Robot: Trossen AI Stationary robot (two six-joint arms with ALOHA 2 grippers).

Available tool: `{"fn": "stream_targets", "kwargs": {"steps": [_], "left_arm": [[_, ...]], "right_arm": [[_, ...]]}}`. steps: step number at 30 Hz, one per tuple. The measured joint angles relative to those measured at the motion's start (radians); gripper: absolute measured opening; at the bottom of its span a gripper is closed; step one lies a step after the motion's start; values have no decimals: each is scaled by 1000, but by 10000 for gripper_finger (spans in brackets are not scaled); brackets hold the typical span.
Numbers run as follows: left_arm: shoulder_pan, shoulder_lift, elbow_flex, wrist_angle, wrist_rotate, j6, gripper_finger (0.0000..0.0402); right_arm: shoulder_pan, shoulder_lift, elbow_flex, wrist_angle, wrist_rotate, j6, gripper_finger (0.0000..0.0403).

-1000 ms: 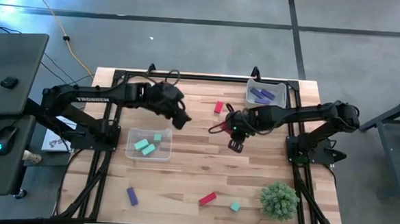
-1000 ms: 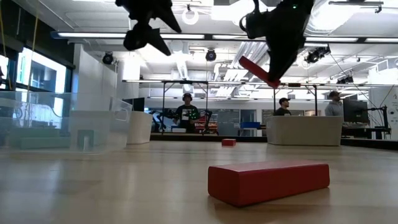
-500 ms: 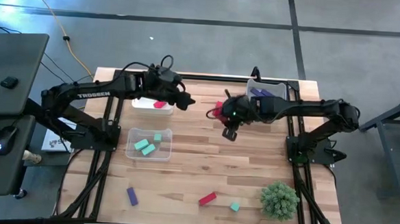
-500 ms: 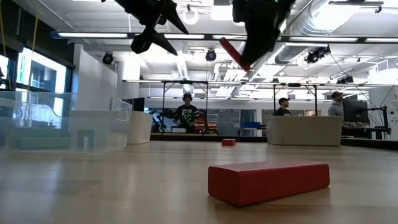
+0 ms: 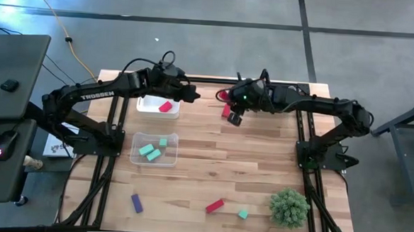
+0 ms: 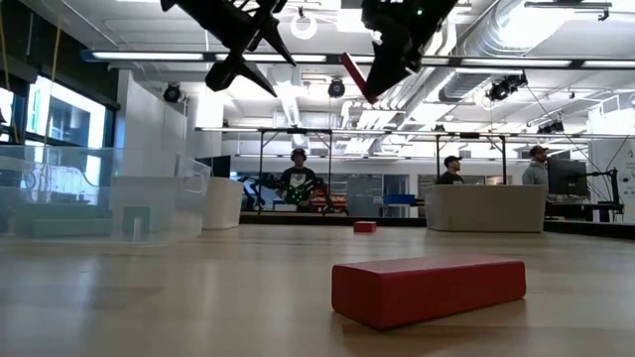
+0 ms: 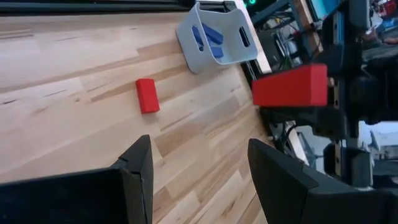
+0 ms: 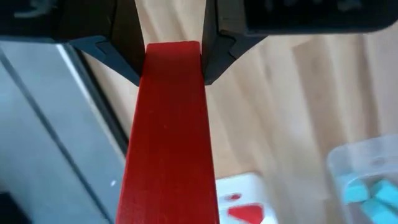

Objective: Sort & place blocks by color
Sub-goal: Put the red block into the white bin

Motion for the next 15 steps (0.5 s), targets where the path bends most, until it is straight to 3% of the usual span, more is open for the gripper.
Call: {"fn": "stream_targets", "kwargs": {"steps": [15], "left_arm": [[0, 0, 0, -1, 1, -51, 172]], "right_arm": [[-37, 110, 0, 121, -74, -28, 99]]}}
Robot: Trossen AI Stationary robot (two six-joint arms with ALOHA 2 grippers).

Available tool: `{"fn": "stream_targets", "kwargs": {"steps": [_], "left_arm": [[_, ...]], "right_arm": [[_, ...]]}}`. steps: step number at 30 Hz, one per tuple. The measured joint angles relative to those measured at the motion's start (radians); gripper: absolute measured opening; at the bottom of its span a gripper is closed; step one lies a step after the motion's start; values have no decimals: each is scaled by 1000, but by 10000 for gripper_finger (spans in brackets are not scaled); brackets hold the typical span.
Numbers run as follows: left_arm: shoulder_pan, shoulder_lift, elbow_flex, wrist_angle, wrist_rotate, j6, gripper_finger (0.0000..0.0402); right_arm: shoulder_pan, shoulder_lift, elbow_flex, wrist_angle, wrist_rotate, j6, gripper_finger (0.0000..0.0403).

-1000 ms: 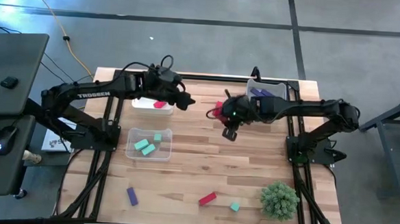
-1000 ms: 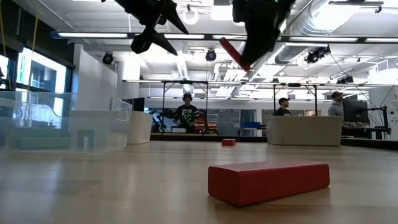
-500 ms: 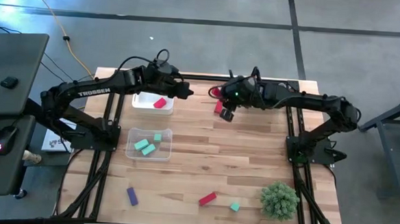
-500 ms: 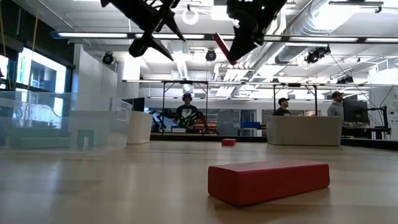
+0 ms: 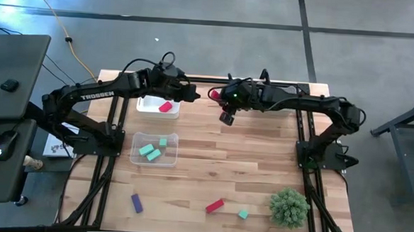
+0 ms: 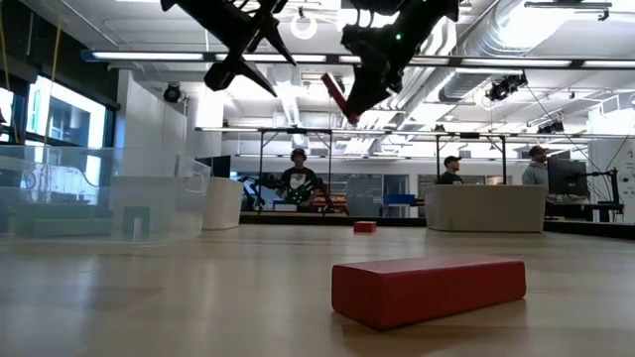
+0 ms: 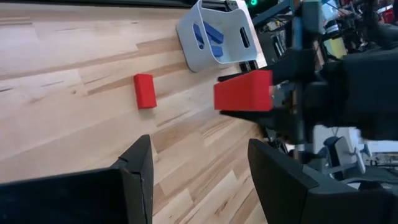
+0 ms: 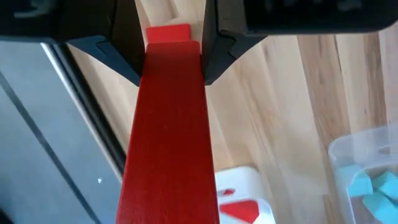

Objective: Sort & place blocks by color
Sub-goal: Put the red block into the white bin

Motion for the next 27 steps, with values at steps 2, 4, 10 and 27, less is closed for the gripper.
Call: {"fn": "stream_targets", "kwargs": {"steps": [2, 4, 10, 27], "left_arm": [[-7, 6, 0, 2, -2, 0, 172], [-19, 24, 0, 1, -3, -11, 172], [-45, 90, 0, 39, -1, -27, 172], [-83, 215, 0, 149, 47, -45, 172]], "right_arm": [[8, 18, 0, 2, 1, 0, 99], [18, 35, 0, 2, 0, -1, 99], [52, 75, 0, -2, -9, -1, 99], [77, 112, 0, -12, -41, 42, 99]]}}
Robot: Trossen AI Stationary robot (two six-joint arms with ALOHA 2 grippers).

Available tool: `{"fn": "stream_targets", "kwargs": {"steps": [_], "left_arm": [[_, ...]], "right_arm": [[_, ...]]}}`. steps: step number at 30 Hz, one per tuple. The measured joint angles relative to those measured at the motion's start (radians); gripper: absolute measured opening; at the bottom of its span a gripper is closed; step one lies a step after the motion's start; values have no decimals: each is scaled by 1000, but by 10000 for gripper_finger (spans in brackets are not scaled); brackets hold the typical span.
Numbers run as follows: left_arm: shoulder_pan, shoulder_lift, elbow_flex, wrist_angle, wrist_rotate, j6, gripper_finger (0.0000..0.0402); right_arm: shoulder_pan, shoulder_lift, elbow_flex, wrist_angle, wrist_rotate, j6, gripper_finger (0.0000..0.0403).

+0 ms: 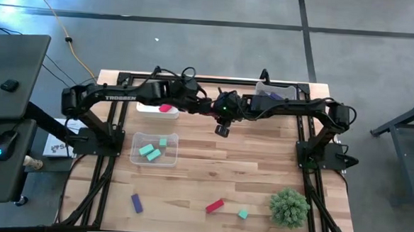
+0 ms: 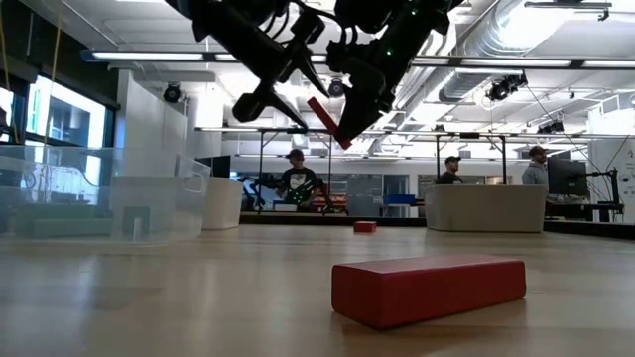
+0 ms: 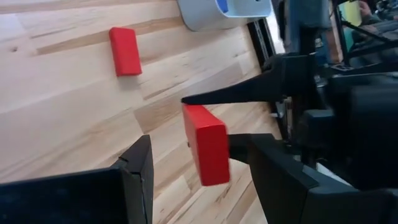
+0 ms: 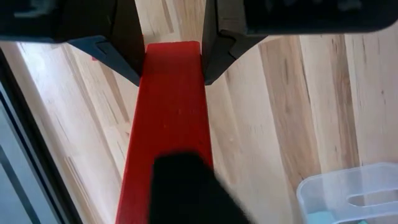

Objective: Sort & place blocks by color
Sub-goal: Put the red block into the white bin

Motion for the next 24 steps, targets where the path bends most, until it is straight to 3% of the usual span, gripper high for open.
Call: {"fn": "stream_targets", "kwargs": {"steps": [19, 24], "left_arm": [[-12, 7, 0, 17, -25, -11, 172], [-11, 7, 0, 17, -34, -10, 148]], "right_arm": [[9, 0, 0, 13, 9, 0, 99], [16, 0, 0, 27, 6, 0, 99]]}}
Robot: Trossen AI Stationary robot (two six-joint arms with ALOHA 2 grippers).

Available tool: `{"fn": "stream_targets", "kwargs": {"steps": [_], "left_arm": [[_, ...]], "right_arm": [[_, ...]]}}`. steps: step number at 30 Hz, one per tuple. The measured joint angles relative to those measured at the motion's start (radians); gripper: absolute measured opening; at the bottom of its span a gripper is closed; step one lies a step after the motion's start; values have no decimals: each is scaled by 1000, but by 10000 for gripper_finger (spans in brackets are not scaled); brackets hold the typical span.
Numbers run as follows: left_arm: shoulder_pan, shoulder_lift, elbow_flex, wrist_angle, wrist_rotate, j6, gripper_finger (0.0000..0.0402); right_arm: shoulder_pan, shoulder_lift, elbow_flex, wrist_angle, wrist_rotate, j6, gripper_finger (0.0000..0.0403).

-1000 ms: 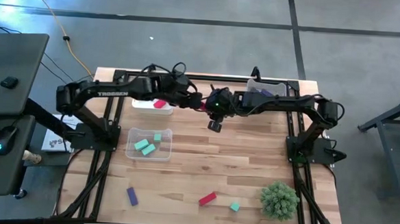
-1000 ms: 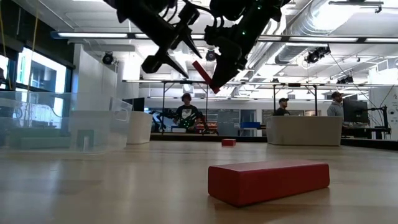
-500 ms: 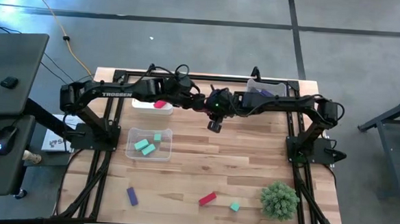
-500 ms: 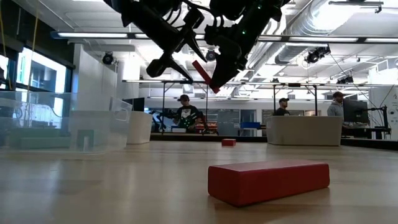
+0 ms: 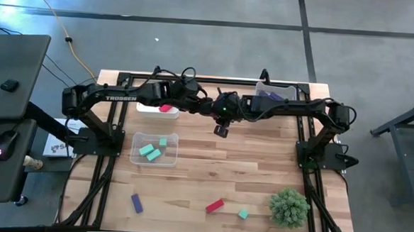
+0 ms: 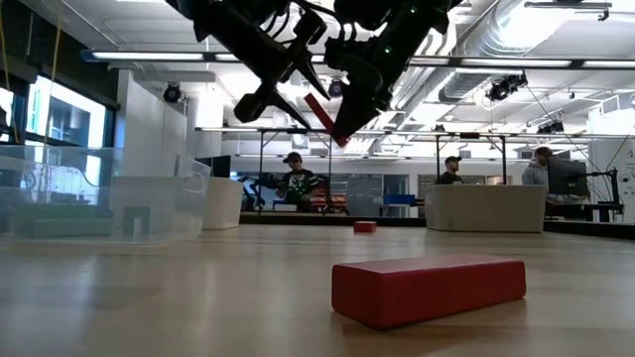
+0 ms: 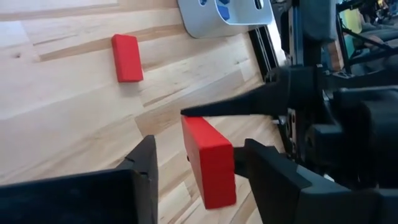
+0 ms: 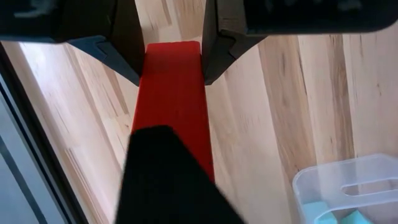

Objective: Sort & place blocks by color
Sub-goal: Put the red block into the white bin

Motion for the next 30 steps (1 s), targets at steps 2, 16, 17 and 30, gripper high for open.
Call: {"fn": "stream_targets", "kwargs": {"steps": [2, 16, 17, 30], "left_arm": [[0, 0, 0, 0, -4, 1, 131], [-2, 0, 0, -1, 16, 36, 47], [-2, 0, 0, -1, 16, 41, 47], [-2, -1, 0, 0, 34, 72, 4]], "right_arm": [[9, 0, 0, 1, 0, 0, 99], [14, 0, 0, 1, 20, 26, 99], [14, 0, 0, 1, 20, 26, 99], [11, -1, 0, 3, 56, 26, 99]]}}
